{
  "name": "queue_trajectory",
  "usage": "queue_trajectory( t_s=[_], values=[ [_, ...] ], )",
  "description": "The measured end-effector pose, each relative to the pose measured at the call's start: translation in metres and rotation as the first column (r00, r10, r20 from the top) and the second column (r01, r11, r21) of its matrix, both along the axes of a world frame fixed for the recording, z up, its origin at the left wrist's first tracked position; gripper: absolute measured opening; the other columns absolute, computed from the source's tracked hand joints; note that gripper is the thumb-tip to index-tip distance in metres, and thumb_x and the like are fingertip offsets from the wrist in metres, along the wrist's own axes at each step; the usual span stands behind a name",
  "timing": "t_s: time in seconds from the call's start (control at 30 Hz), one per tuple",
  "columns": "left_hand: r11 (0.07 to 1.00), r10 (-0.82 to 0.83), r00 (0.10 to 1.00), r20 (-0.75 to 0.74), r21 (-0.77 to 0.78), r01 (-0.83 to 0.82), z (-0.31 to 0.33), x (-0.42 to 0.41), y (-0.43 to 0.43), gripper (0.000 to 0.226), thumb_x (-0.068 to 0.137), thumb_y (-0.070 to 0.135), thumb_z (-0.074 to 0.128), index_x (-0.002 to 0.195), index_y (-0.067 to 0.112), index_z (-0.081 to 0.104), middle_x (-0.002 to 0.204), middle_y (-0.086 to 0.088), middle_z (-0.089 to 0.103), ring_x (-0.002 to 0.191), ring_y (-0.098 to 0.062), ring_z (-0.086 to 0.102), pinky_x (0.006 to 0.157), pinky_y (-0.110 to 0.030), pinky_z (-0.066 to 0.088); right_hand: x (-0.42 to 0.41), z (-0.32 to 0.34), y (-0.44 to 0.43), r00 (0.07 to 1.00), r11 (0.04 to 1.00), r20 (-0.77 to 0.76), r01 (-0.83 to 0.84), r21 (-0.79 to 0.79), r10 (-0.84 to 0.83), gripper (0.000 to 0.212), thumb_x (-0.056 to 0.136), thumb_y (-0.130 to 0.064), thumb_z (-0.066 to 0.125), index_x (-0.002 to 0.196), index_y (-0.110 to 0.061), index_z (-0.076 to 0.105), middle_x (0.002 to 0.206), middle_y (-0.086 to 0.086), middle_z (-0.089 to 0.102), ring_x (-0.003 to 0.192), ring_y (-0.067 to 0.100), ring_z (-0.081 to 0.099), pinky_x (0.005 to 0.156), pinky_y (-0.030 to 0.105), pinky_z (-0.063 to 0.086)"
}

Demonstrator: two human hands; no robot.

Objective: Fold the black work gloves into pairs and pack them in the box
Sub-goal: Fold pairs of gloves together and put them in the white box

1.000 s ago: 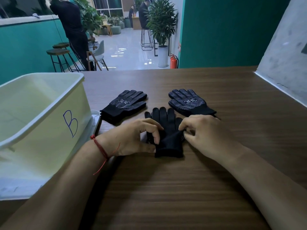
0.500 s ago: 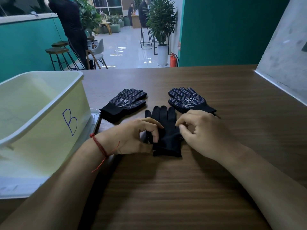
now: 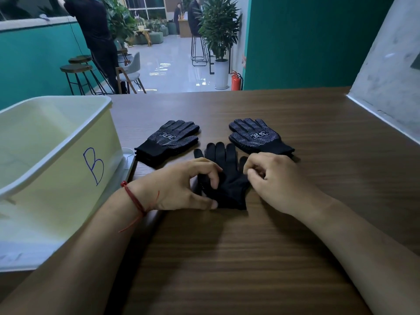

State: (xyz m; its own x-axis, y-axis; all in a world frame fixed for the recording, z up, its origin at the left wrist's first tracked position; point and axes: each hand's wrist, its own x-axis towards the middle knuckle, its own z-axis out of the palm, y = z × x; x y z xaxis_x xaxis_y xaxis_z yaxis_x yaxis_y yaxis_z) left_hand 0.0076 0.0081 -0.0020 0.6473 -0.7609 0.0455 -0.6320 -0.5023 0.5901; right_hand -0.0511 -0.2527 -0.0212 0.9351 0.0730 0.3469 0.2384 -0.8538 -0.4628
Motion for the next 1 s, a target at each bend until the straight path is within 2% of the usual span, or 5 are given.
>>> queue_trajectory(
  t_s=[0.27,0.5,0.63,0.77,1.0],
  values=[
    [0.996,-0.05,0.991,0.127,0.083,0.04,0.0,-0.008,-0.01,0.03,0.082,0.052,0.085,0.107,0.039,0.075,0.136,0.019,0.056,0.129,0.001,0.05,0.107,-0.012,0.035,0.0,-0.002,0.006,0.974,0.973,-0.012,-0.226,0.046,0.227,0.009,0.096,-0.026,0.074,0.099,-0.033,0.077,0.101,-0.017,0.068,0.098,0.006,0.063,0.086,0.018,0.046],
    [0.964,0.245,0.933,0.265,-0.166,-0.206,-0.015,0.006,-0.015,0.025,0.101,0.042,0.062,0.082,0.028,0.07,0.091,0.009,0.065,0.088,-0.013,0.062,0.083,-0.041,0.052,0.007,-0.012,0.005,0.995,0.994,0.0,-0.098,0.041,0.098,0.025,0.094,-0.042,0.076,0.077,-0.027,0.068,0.103,-0.016,0.067,0.102,0.008,0.06,0.09,0.027,0.045],
    [0.97,0.206,0.893,0.401,0.034,-0.239,-0.033,0.013,-0.022,0.04,0.098,0.048,0.05,0.132,0.031,0.063,0.138,0.01,0.061,0.13,-0.021,0.055,0.112,-0.043,0.044,0.005,-0.012,0.012,0.989,0.992,-0.074,-0.127,-0.005,0.126,0.012,0.096,-0.039,0.072,0.101,-0.031,0.064,0.138,-0.018,0.062,0.133,0.008,0.052,0.109,0.035,0.045],
    [0.978,0.163,0.936,0.312,0.071,-0.194,-0.033,0.012,-0.021,0.051,0.102,0.044,0.053,0.151,0.029,0.051,0.159,0.007,0.049,0.148,-0.013,0.042,0.124,-0.033,0.03,0.007,-0.011,0.019,0.975,0.969,-0.175,-0.169,-0.183,0.137,0.049,0.102,-0.039,0.052,0.151,-0.035,0.047,0.167,-0.02,0.036,0.157,0.006,0.024,0.127,0.04,0.027],
    [0.886,0.335,0.903,0.271,0.235,-0.399,-0.039,0.016,-0.016,0.1,0.081,0.086,0.021,0.165,0.034,0.024,0.176,0.01,0.015,0.163,-0.014,0.005,0.132,-0.048,0.009,0.005,-0.006,0.019,0.972,0.968,-0.203,-0.156,-0.197,0.116,0.054,0.099,-0.041,0.049,0.152,-0.032,0.047,0.164,-0.018,0.04,0.157,0.007,0.022,0.128,0.037,0.023]
  ],
)
